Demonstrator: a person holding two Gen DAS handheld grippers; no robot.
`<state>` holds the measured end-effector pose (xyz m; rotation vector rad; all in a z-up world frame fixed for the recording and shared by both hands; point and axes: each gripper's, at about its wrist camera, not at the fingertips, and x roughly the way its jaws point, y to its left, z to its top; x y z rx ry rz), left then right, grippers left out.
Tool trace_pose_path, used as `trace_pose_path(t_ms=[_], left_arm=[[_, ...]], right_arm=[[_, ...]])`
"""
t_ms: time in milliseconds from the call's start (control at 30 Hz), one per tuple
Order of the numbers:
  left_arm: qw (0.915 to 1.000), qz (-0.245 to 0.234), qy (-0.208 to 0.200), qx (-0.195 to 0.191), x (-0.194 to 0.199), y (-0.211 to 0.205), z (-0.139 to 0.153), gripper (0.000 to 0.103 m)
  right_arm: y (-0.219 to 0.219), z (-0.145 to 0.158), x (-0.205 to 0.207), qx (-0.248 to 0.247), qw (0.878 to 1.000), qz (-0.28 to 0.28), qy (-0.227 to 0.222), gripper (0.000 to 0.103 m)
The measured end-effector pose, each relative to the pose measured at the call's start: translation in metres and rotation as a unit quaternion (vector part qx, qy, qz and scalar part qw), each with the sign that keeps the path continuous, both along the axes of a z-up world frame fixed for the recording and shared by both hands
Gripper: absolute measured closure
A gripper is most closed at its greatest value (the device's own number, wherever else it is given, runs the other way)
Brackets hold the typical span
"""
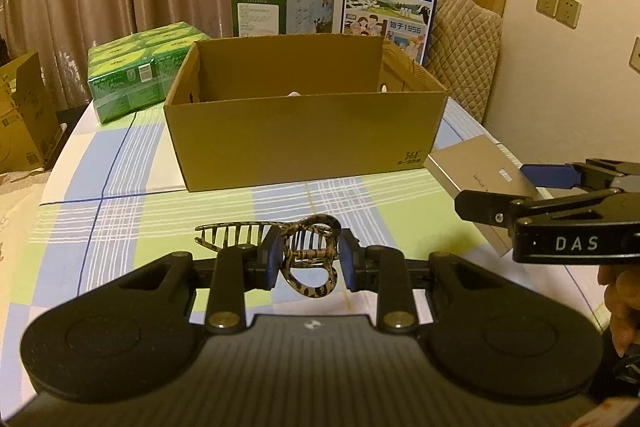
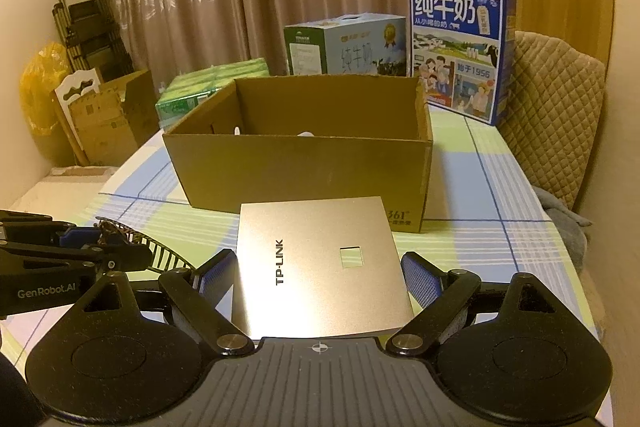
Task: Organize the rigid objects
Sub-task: 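Carry the wire stand and gold panel up and over into the box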
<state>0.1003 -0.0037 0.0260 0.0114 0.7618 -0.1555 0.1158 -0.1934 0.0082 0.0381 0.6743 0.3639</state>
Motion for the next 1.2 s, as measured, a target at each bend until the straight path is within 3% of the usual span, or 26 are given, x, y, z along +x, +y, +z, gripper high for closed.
trace_pose_path(t_ms=[633, 1200], left_arm=[[0.9997, -0.014, -0.016, -0.009, 0.0, -0.003, 0.033, 0.078], [0.9993, -0.021, -0.028, -0.012, 0.035, 0.007, 0.057, 0.078]], right_arm=[[-0.016, 0.035, -0.009, -0.001, 0.999, -0.03, -0.014, 0.017], [-0.014, 0.057, 0.026, -0.015, 0.999, -0.019, -0.021, 0.017]])
